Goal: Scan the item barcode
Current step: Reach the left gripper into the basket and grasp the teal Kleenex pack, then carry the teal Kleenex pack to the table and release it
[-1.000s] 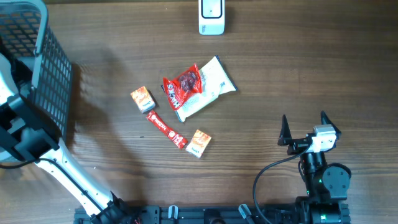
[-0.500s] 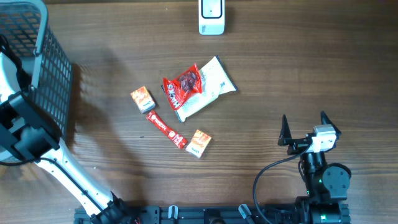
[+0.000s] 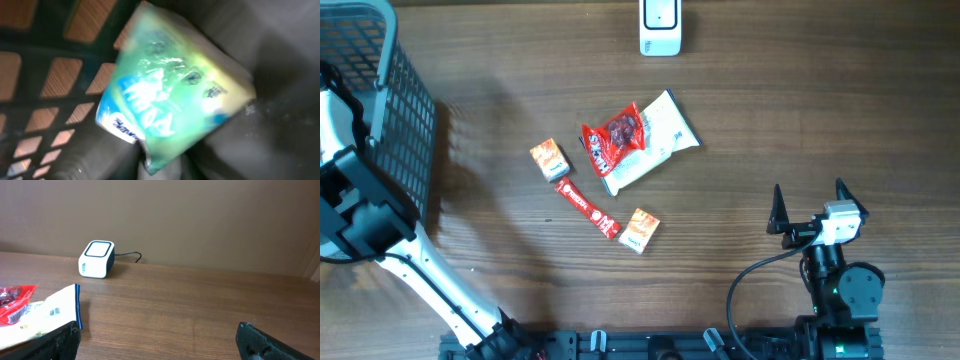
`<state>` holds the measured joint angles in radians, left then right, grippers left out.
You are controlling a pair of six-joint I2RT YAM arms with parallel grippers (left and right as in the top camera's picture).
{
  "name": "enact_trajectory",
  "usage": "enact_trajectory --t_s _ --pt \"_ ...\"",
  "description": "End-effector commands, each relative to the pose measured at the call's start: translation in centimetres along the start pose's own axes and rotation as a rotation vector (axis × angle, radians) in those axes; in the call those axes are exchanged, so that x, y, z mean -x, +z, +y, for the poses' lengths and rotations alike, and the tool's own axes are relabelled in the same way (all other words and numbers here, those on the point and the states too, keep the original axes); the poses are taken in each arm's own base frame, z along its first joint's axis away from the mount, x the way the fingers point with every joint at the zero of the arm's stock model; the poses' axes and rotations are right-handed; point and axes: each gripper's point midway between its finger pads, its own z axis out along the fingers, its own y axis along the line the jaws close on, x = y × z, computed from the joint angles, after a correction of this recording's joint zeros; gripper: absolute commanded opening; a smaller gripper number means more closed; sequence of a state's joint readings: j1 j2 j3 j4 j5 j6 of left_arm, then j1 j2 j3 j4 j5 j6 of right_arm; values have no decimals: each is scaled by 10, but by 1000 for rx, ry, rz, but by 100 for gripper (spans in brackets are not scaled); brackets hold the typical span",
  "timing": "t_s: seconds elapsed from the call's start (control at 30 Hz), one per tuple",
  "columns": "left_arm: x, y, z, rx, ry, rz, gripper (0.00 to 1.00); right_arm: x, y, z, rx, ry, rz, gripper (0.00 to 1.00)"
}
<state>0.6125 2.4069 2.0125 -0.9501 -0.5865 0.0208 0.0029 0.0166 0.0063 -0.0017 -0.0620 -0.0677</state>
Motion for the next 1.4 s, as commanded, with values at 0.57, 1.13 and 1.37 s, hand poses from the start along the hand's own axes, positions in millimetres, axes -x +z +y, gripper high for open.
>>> enact_trajectory --t_s 0.57,1.13,1.37 --pt "39 -137 6 48 -157 -292 4 0 0 -3 -17 15 -3 100" --pt "5 -384 44 -470 -362 -680 4 0 0 -3 -17 16 -3 99" --pt "-65 -411 47 -615 -405 -547 4 0 0 -3 -17 15 -3 100"
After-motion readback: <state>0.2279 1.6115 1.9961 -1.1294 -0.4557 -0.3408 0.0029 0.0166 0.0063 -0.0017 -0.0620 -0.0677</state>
